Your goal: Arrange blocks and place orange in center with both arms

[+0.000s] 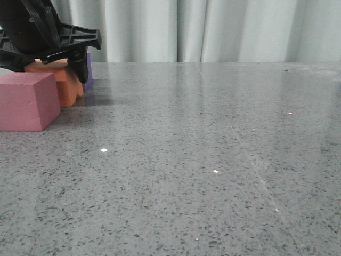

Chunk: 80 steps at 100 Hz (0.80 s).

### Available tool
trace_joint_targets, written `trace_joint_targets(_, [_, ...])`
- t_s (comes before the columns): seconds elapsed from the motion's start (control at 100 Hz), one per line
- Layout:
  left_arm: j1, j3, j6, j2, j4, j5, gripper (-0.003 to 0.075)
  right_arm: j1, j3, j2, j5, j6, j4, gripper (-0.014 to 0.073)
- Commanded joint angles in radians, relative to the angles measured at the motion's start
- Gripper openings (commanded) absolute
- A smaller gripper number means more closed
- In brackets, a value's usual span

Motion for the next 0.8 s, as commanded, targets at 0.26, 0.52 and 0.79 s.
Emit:
trace_joint_targets(0.26, [0.002,-0.024,0.010,-0.189,0.004,-0.007,0.0526,-0.006,-0.014,-0.023,-0.085,-0.013,-0.002,-0.0067])
trace_joint_targets(0.52, [-0.001,-0.002,0.067,-0.439,-0.007,0.028,0.0520,-0.006,-0.014,-0.023,-0.085,-0.013,-0.002,-0.0067])
trace_joint_targets(0.79, [-0.001,0.163,0.118,-0.692,0.067,0.028,0.0307,-0.006,-0.014,-0.023,-0.085,-0.013,-0.002,-0.0067])
